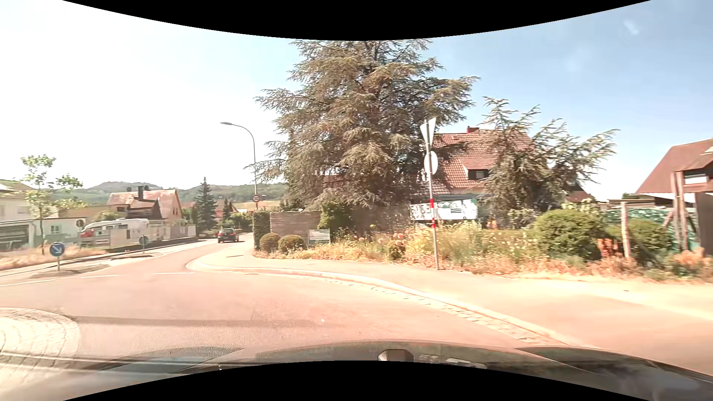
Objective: Follow the waypoints while adhering to traffic rules and regulations
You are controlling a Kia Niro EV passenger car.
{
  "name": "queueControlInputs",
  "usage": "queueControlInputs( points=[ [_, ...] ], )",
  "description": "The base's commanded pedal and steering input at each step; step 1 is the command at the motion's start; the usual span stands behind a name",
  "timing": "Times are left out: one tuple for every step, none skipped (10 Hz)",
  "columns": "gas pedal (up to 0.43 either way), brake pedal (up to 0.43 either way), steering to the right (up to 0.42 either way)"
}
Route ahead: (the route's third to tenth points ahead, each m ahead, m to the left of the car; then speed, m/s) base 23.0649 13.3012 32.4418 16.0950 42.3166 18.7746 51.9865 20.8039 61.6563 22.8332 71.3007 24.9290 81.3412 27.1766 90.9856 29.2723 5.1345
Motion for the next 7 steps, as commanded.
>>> queueControlInputs(
  points=[
    [0.059,0.0,-0.42],
    [0.059,0.0,-0.422],
    [0.067,0.0,-0.422],
    [0.098,0.0,-0.422],
    [0.11,0.0,-0.421],
    [0.11,0.0,-0.42],
    [0.11,0.0,-0.416]
  ],
)
